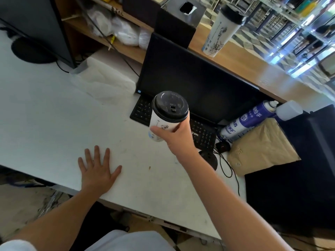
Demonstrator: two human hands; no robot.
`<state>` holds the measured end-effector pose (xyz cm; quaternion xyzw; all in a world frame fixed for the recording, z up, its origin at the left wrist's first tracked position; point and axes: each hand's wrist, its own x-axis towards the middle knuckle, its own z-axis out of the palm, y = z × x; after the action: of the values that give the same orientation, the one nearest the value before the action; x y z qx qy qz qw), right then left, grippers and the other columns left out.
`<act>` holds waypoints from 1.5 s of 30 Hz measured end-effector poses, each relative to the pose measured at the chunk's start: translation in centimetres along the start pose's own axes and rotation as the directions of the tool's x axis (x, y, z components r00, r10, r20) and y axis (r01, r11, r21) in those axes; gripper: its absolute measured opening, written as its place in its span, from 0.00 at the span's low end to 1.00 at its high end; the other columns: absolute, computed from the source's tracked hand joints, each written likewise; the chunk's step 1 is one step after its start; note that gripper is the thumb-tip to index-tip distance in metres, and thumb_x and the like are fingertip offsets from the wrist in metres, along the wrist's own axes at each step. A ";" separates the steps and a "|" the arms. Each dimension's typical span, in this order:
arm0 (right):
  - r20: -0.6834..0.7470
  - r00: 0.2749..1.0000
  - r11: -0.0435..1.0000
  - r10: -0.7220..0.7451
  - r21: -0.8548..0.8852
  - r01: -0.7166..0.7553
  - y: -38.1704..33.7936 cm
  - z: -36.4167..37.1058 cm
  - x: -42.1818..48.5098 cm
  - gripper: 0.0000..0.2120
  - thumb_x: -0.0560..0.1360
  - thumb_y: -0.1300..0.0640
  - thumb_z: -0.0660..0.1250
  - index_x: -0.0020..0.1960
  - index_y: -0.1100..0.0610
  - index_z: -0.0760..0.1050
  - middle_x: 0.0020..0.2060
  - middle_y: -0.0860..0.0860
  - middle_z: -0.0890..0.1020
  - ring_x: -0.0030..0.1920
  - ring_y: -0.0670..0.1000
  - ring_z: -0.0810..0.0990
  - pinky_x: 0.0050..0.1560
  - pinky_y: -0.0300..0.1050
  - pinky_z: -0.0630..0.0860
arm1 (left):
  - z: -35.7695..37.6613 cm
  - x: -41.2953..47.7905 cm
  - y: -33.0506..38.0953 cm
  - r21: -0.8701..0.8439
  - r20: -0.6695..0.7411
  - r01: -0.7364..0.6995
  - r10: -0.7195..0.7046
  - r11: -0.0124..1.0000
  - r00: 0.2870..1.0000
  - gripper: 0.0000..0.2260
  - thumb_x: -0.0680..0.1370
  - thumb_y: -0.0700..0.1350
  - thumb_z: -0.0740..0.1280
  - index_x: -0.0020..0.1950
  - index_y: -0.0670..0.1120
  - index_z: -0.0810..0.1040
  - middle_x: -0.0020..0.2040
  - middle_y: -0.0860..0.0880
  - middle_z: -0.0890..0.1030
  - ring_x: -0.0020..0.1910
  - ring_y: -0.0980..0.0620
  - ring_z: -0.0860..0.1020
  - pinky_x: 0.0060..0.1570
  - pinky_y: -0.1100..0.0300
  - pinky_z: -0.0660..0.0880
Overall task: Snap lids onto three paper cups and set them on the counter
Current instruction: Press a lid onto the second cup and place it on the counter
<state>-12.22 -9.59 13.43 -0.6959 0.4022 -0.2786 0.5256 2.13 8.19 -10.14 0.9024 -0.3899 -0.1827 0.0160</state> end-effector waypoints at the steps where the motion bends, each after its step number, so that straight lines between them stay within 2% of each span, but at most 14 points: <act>1: -0.008 1.000 1.000 0.005 0.024 -0.005 0.7 0.3 -0.4 0.42 0.65 0.64 0.84 0.68 0.42 0.66 0.63 0.45 0.80 0.61 0.39 0.80 0.59 0.37 0.80 | 0.1 0.1 -0.1 0.000 0.008 0.002 -0.002 1.000 1.000 0.44 0.73 0.74 0.34 0.83 0.51 0.42 0.83 0.41 0.40 0.79 0.34 0.35 0.70 0.40 0.24; 6: 0.074 0.991 0.993 0.115 0.001 -0.115 4.9 1.6 -3.0 0.40 0.66 0.66 0.84 0.68 0.46 0.66 0.58 0.41 0.80 0.55 0.31 0.79 0.51 0.26 0.76 | -0.2 0.9 -0.4 0.017 0.153 0.022 -0.024 1.000 0.988 0.44 0.71 0.75 0.34 0.81 0.53 0.33 0.81 0.42 0.31 0.77 0.34 0.30 0.73 0.35 0.32; 8: 0.086 0.984 0.988 0.154 0.009 -0.155 6.1 1.8 -3.7 0.39 0.66 0.64 0.84 0.67 0.45 0.67 0.59 0.41 0.80 0.58 0.36 0.80 0.53 0.27 0.77 | -1.3 1.2 0.0 0.032 0.245 0.035 -0.041 0.999 0.969 0.43 0.74 0.75 0.41 0.80 0.52 0.32 0.80 0.42 0.29 0.77 0.33 0.29 0.73 0.34 0.34; 10: 0.077 0.982 0.984 0.171 0.029 -0.174 6.8 1.8 -4.1 0.38 0.66 0.64 0.84 0.65 0.43 0.67 0.60 0.42 0.80 0.61 0.40 0.79 0.55 0.30 0.78 | -3.7 1.3 1.0 -0.005 0.336 0.066 -0.061 0.998 0.940 0.45 0.77 0.72 0.54 0.81 0.52 0.34 0.80 0.41 0.31 0.78 0.33 0.32 0.75 0.34 0.40; 12: 0.064 0.980 0.980 0.189 0.052 -0.193 6.8 1.6 -4.0 0.39 0.66 0.65 0.84 0.68 0.45 0.67 0.60 0.43 0.81 0.60 0.41 0.80 0.59 0.35 0.79 | -7.0 1.4 2.5 -0.253 0.404 0.085 0.025 0.964 0.915 0.48 0.76 0.63 0.69 0.82 0.50 0.40 0.83 0.43 0.41 0.81 0.37 0.43 0.76 0.41 0.50; 14: 0.052 0.978 0.976 0.201 0.070 -0.204 6.4 1.3 -3.9 0.41 0.66 0.63 0.84 0.71 0.48 0.65 0.59 0.42 0.80 0.58 0.39 0.80 0.61 0.38 0.80 | -10.3 0.9 4.3 -0.613 0.379 0.060 0.227 0.788 0.897 0.48 0.74 0.49 0.77 0.82 0.51 0.47 0.82 0.46 0.55 0.79 0.43 0.58 0.72 0.50 0.63; 15: 0.044 0.979 0.977 0.198 0.076 -0.201 6.1 1.0 -3.7 0.41 0.66 0.62 0.84 0.71 0.48 0.65 0.58 0.40 0.80 0.57 0.38 0.80 0.60 0.38 0.79 | -11.7 0.4 5.2 -0.706 0.328 0.023 0.298 0.708 0.897 0.48 0.72 0.45 0.79 0.82 0.53 0.51 0.81 0.48 0.59 0.77 0.45 0.63 0.69 0.53 0.67; 21: -0.022 0.987 0.980 0.162 0.120 -0.158 4.6 -0.5 -2.8 0.39 0.66 0.64 0.83 0.65 0.41 0.64 0.55 0.37 0.79 0.54 0.37 0.79 0.46 0.29 0.78 | -16.8 -1.5 10.4 -0.769 0.076 -0.250 0.473 0.588 0.878 0.41 0.69 0.44 0.81 0.75 0.58 0.64 0.72 0.58 0.71 0.68 0.51 0.74 0.63 0.56 0.74; 27: -0.044 0.990 0.973 0.135 0.196 -0.124 3.8 -1.8 -2.9 0.39 0.65 0.64 0.84 0.60 0.37 0.66 0.56 0.39 0.80 0.56 0.39 0.80 0.41 0.29 0.79 | -18.0 -1.6 13.0 -0.761 -0.080 -0.351 0.457 0.546 0.886 0.33 0.69 0.47 0.80 0.71 0.56 0.71 0.62 0.59 0.79 0.58 0.56 0.79 0.49 0.69 0.77; 31: 0.006 0.990 0.968 0.139 0.210 -0.138 3.9 -3.1 -3.1 0.40 0.65 0.61 0.84 0.67 0.39 0.67 0.60 0.40 0.81 0.61 0.41 0.79 0.44 0.32 0.81 | -18.2 -1.5 13.6 -0.759 -0.064 -0.336 0.451 0.558 0.890 0.32 0.71 0.46 0.80 0.71 0.54 0.71 0.64 0.55 0.79 0.60 0.51 0.80 0.56 0.55 0.81; 34: 0.051 0.988 0.970 0.146 0.190 -0.153 4.2 -4.0 -3.1 0.38 0.66 0.59 0.83 0.68 0.40 0.69 0.61 0.42 0.82 0.63 0.45 0.80 0.51 0.38 0.82 | -18.3 -1.3 13.6 -0.758 -0.029 -0.314 0.452 0.572 0.892 0.32 0.71 0.45 0.79 0.72 0.53 0.70 0.65 0.53 0.79 0.61 0.49 0.79 0.57 0.51 0.81; 37: 0.062 0.988 0.972 0.145 0.177 -0.154 4.4 -4.6 -2.8 0.38 0.66 0.59 0.83 0.69 0.42 0.69 0.60 0.43 0.82 0.63 0.47 0.81 0.56 0.45 0.82 | -18.5 -1.1 13.9 -0.754 -0.025 -0.325 0.469 0.571 0.883 0.31 0.71 0.45 0.79 0.71 0.54 0.71 0.64 0.54 0.79 0.59 0.50 0.80 0.53 0.56 0.82; 41: 0.047 0.993 0.978 0.107 0.177 -0.114 4.1 -5.5 -1.9 0.36 0.66 0.59 0.83 0.67 0.40 0.69 0.59 0.44 0.83 0.61 0.46 0.82 0.55 0.44 0.82 | -19.4 -0.4 15.0 -0.748 -0.052 -0.362 0.495 0.555 0.867 0.28 0.70 0.45 0.79 0.66 0.58 0.71 0.58 0.60 0.79 0.56 0.53 0.81 0.42 0.68 0.80; 45: 0.007 0.998 0.985 0.065 0.158 -0.065 3.2 -6.8 -0.5 0.37 0.66 0.60 0.83 0.68 0.43 0.70 0.58 0.44 0.84 0.58 0.44 0.84 0.51 0.41 0.84 | -20.6 0.9 16.5 -0.730 -0.091 -0.420 0.533 0.539 0.841 0.28 0.70 0.44 0.80 0.67 0.55 0.73 0.60 0.58 0.81 0.58 0.54 0.81 0.49 0.64 0.81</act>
<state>-18.83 -13.04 12.32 -0.6389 0.4008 -0.2916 0.5883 -1.82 -6.27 11.68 0.6633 -0.5157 -0.3737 0.3930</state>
